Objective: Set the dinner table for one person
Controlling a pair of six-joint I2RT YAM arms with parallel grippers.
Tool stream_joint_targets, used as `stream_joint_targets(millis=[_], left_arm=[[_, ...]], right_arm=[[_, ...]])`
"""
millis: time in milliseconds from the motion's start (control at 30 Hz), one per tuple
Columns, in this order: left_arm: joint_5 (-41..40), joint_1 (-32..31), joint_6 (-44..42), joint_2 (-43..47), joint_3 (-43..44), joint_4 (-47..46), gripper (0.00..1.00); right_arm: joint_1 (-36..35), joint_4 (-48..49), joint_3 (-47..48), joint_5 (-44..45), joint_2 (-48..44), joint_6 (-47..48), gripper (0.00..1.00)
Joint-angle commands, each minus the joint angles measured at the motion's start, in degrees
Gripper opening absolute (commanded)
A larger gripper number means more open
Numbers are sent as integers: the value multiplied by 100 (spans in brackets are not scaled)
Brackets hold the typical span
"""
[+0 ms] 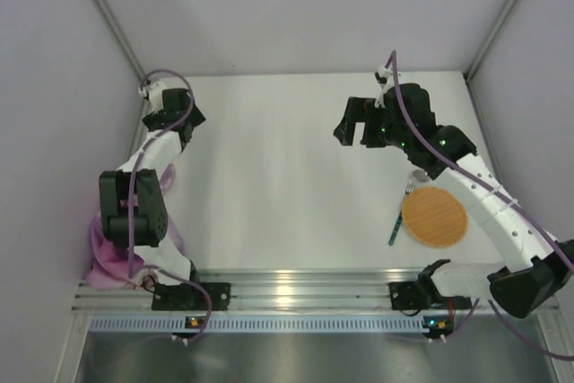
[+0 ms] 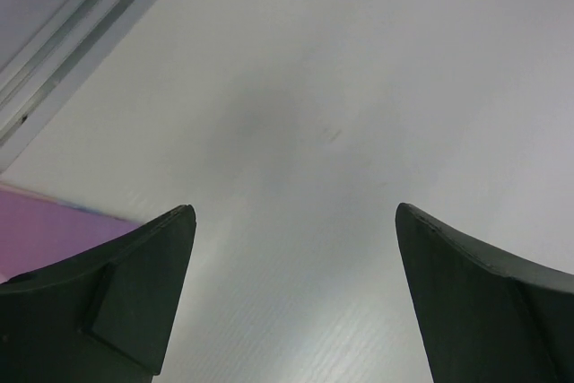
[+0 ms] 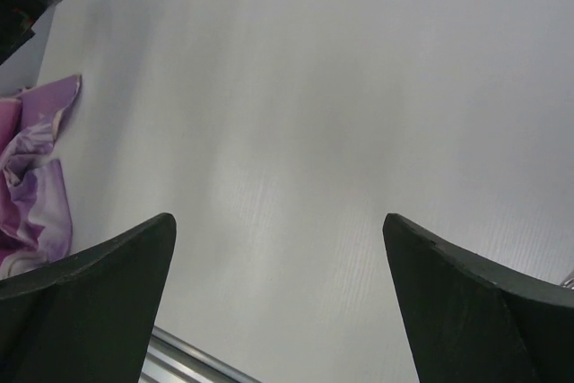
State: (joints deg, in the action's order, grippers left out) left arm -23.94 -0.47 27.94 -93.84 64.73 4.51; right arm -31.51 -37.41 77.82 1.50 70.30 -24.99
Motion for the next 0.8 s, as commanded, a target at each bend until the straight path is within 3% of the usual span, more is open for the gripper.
stream_joint_targets(millis=[0,300,633,767], left_arm=[[-84,223,880,-732,313,2959,99],[-1118,258,800,-811,339,3600,99],[-1174,758,440,-969,-39,3188,99],[-964,1057,221,-1136,39,3038,93]], right_arm=[[-66,76,312,0,185,83,100],[-75,304,14,-123,256,-102,100],[-84,50,-101,-27,89,152,100],[-75,-38,-48,8,168,170,100]])
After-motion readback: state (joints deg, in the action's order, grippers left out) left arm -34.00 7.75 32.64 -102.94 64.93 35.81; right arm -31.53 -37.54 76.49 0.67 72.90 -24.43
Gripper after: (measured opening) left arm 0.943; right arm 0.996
